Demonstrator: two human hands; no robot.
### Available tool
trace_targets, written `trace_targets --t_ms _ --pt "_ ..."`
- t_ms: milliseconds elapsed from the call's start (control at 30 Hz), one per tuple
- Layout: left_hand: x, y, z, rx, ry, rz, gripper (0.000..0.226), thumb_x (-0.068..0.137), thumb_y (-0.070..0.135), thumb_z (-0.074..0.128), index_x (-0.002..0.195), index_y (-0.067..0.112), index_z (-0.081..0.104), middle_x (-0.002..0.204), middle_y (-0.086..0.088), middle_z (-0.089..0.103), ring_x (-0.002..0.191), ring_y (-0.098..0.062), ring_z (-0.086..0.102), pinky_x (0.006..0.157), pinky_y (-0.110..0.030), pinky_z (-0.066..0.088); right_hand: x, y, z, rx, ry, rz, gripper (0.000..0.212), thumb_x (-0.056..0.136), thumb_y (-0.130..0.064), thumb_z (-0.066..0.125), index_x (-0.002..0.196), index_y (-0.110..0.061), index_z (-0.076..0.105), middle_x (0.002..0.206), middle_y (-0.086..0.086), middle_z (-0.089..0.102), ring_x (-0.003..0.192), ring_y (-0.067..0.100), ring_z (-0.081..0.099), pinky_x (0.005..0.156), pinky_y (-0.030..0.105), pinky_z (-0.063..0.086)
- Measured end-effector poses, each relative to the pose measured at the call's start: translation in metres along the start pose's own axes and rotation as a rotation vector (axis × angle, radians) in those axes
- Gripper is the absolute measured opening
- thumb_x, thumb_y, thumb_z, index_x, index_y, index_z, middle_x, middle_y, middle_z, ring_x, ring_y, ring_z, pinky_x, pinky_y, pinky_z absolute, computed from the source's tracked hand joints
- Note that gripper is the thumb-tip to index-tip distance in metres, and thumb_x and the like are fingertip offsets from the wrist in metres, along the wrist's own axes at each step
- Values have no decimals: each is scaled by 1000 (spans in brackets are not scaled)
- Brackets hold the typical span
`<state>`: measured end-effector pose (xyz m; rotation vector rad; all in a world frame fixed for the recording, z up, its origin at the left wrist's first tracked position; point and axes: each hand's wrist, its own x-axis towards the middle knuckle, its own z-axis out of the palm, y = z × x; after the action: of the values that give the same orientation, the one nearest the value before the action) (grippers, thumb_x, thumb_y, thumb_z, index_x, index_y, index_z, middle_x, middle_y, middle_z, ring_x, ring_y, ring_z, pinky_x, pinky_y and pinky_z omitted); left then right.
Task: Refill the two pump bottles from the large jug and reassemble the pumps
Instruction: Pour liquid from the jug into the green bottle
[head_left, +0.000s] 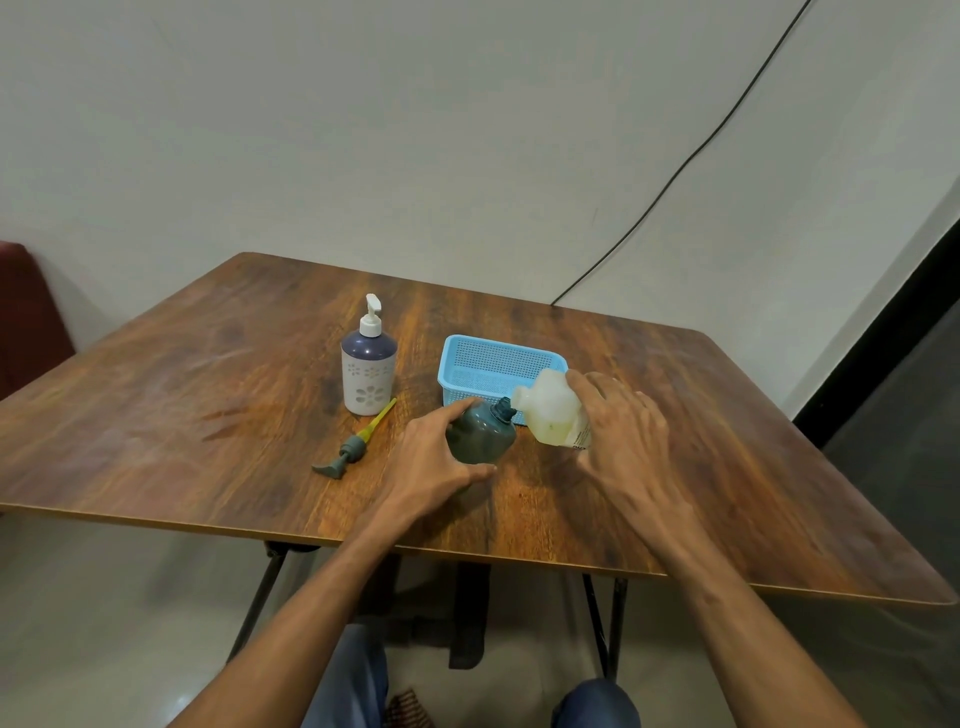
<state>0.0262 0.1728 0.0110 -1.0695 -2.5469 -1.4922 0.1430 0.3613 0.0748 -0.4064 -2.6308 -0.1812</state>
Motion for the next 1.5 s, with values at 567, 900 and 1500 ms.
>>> trace_targets --t_ms 567,900,1500 --pt "3 -2 1 -15 3 25 92 71 33 90 150 21 46 141 -4 59 121 -15 57 103 -34 51 0 2 0 -17 -8 9 88 60 -15 90 139 -17 52 134 12 61 122 34 58 100 52 48" --pt "4 -3 3 -9 12 37 91 69 32 91 149 22 47 139 -1 60 117 -12 58 97 -24 49 0 4 0 -33 -22 8 90 59 -18 91 140 -18 50 135 12 60 122 34 58 99 51 48" --pt "6 -5 5 -9 20 45 92 68 33 92 148 23 48 137 -1 62 115 -11 59 94 -23 49 1 4 0 -38 -12 5 90 56 -17 91 138 -17 53 131 13 62 119 36 60 97 52 49"
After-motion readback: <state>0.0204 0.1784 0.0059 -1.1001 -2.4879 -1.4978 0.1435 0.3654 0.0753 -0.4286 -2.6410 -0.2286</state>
